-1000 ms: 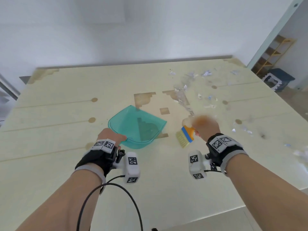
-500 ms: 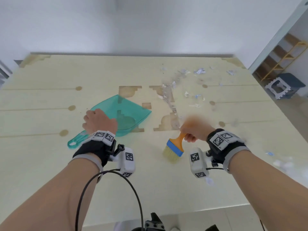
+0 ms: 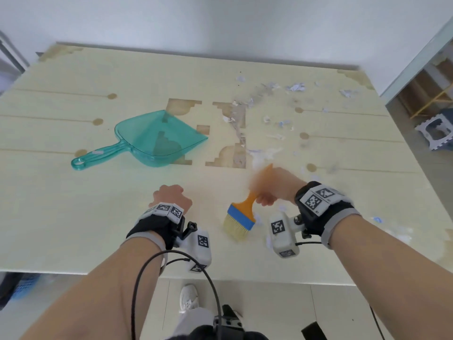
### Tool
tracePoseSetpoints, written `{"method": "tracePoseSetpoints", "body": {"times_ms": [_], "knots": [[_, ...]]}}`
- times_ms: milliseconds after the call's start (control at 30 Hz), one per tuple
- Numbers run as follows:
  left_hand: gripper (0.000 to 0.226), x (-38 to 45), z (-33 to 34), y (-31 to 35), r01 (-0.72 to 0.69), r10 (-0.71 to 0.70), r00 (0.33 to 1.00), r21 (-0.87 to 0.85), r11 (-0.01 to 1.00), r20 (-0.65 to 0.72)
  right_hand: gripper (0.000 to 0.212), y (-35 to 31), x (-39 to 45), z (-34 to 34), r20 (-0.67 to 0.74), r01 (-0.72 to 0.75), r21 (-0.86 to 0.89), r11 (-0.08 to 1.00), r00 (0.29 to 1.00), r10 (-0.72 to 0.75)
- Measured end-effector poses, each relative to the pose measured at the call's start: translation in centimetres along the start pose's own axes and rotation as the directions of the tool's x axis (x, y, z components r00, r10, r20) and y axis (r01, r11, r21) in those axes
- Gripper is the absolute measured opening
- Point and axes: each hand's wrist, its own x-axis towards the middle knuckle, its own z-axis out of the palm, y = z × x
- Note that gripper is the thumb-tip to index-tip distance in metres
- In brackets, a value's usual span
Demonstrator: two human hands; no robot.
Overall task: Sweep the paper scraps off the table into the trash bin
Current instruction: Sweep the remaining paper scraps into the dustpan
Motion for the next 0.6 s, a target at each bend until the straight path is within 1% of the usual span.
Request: {"method": "tracePoseSetpoints", "body": {"times_ms": [33, 67, 133, 233, 300, 333, 367, 433, 467, 533, 600], "knots": [[0.040, -0.1, 0.5, 0.0, 0.016, -0.017, 1.000, -0.011, 1.000, -0.013, 0.012, 0.5, 0.0, 0.2, 0.002, -0.005, -0.022, 1.000, 1.000, 0.005], [0.042, -0.2, 1.0, 0.1, 0.022, -0.023, 0.999, -0.017, 1.000, -0.025, 0.012, 0.9, 0.1, 0.0, -0.025, -0.002, -0.027, 1.000, 1.000, 0.001], [0.050, -0.2, 1.8, 0.1, 0.024, -0.025, 0.999, -0.010, 1.000, -0.027, 0.014, 1.4, 0.2, -1.0, -0.132, 0.021, -0.035, 0.999, 0.991, -0.026], [0.069, -0.5, 2.7, 0.2, -0.006, 0.004, 0.999, 0.051, 0.999, 0.043, 0.018, 1.3, 0.4, -3.3, -0.314, 0.085, -0.058, 0.995, 0.944, -0.099], [0.077, -0.8, 3.2, 0.3, -0.033, 0.023, 0.996, 0.117, 0.993, 0.081, 0.014, 1.0, 0.1, -4.4, -0.373, 0.141, -0.034, 0.989, 0.917, -0.144], [0.078, -1.0, 3.4, 0.5, -0.035, 0.023, 0.996, 0.141, 0.989, 0.089, 0.012, 0.8, -0.1, -4.8, -0.364, 0.159, -0.007, 0.987, 0.919, -0.151], [0.076, -1.2, 3.5, 0.8, -0.030, 0.015, 0.996, 0.158, 0.987, 0.092, 0.012, 0.6, -0.4, -4.9, -0.320, 0.158, 0.023, 0.987, 0.937, -0.142], [0.067, -1.4, 3.4, 1.6, -0.008, -0.007, 0.996, 0.183, 0.983, 0.086, 0.014, 0.8, -1.1, -4.4, -0.148, 0.100, 0.058, 0.993, 0.985, -0.090], [0.061, -1.6, 3.3, 2.2, 0.001, -0.018, 0.996, 0.194, 0.981, 0.086, 0.014, 1.0, -1.4, -3.8, -0.051, 0.061, 0.057, 0.997, 0.997, -0.058], [0.046, -1.8, 3.0, 3.3, 0.012, -0.031, 0.996, 0.217, 0.976, 0.087, 0.011, 1.7, -1.8, -2.4, 0.095, 0.006, 0.024, 1.000, 0.995, -0.008], [0.037, -2.1, 3.0, 4.1, 0.011, -0.039, 0.994, 0.266, 0.964, 0.099, 0.015, 2.6, -2.2, -1.6, 0.155, -0.027, -0.059, 0.998, 0.987, 0.036]]}}
